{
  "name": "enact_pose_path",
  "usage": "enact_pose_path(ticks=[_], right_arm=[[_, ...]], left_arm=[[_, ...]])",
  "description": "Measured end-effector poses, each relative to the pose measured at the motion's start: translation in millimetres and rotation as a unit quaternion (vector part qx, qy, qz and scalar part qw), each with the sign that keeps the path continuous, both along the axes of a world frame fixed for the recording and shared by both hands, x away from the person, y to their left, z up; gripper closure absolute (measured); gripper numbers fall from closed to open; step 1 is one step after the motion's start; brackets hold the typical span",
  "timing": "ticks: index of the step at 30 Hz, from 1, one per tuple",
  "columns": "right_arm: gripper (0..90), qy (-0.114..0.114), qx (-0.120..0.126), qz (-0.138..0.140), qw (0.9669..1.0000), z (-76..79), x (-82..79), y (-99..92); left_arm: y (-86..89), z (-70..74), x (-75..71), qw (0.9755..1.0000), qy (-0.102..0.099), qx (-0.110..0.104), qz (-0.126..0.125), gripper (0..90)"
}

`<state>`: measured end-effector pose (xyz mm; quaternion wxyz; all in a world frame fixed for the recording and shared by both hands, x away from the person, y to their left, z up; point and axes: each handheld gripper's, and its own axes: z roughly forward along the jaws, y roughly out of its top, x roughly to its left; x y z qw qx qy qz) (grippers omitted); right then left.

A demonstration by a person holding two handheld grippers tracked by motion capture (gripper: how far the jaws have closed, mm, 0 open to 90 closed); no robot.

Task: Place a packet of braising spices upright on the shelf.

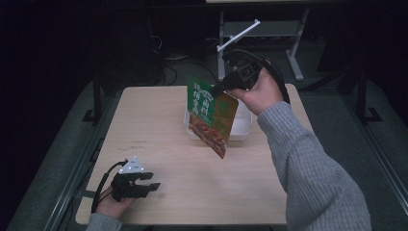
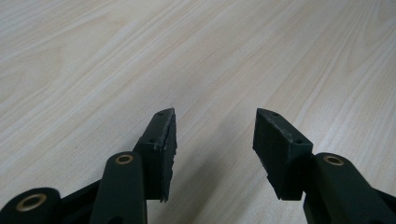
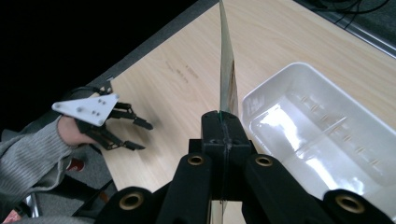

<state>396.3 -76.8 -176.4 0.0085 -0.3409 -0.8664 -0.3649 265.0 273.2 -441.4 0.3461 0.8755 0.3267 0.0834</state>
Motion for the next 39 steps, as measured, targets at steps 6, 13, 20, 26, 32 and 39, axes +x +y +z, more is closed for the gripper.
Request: enact_pose_path(ticks=[6,13,20,26,32,39], right_arm=[[90.0,0.001,-0.005,-0.014,0.9999,1.6,17.9,7.4],[90.0,-0.004,-0.012,-0.031,0.9994,1.6,37.8,12.8],[90.0,-0.008,-0.018,-0.042,0.9989,-3.3,54.0,18.8],[90.0,-0.017,-0.027,-0.052,0.9981,-8.3,62.9,24.2],[90.0,-0.023,-0.044,-0.067,0.9965,-17.7,76.4,31.0],[90.0,-0.035,-0.055,-0.081,0.9946,-20.7,86.8,39.8]], left_arm=[[0.9,0.0,-0.1,1.0,-0.001,-0.004,0.003,48.8],[1.3,0.0,0.2,1.0,0.0,-0.006,0.002,48.6],[2.1,0.3,0.7,1.0,-0.001,-0.004,0.002,48.1],[2.4,0.4,0.6,1.0,-0.002,-0.007,0.003,47.9],[2.7,0.3,-0.1,1.0,-0.002,-0.008,0.005,47.5],[3.3,0.1,-0.1,0.9999,-0.002,-0.009,0.005,47.4]])
